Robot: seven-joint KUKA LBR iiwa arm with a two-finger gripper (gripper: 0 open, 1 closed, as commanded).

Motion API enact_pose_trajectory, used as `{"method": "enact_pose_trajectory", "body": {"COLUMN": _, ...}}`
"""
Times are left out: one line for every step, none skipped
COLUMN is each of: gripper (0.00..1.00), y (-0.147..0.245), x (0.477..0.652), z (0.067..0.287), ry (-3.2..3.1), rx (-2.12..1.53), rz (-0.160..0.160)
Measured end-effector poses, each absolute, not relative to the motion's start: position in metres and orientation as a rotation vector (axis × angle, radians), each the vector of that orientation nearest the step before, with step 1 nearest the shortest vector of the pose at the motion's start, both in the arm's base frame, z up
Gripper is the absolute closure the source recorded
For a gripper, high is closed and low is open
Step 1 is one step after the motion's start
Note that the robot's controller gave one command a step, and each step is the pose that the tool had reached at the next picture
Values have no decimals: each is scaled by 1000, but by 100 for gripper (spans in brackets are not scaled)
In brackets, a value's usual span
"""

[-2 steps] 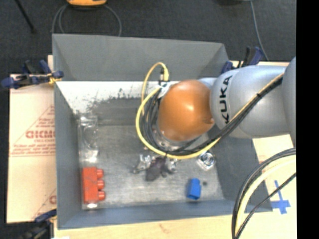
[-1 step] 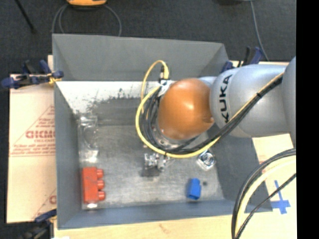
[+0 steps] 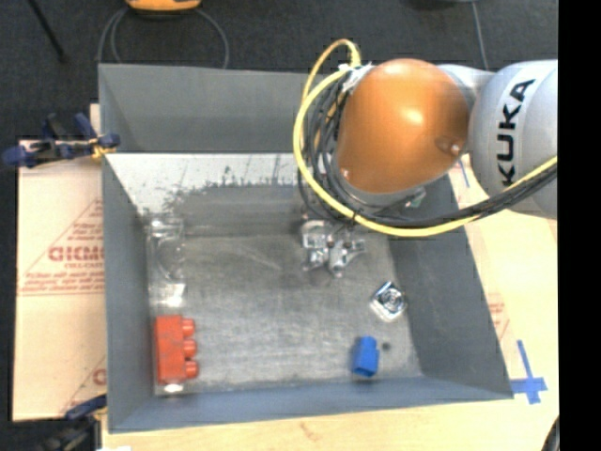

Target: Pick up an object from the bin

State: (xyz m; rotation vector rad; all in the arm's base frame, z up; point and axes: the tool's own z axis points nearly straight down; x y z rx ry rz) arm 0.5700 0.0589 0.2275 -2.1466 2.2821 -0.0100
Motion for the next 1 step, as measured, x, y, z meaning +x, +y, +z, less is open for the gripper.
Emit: {"method": "enact_pose_trajectory", "body": {"gripper": 100, "y": 60, "x": 568, "z": 223, "ry": 2288, "rx": -2149, "rz": 2}}
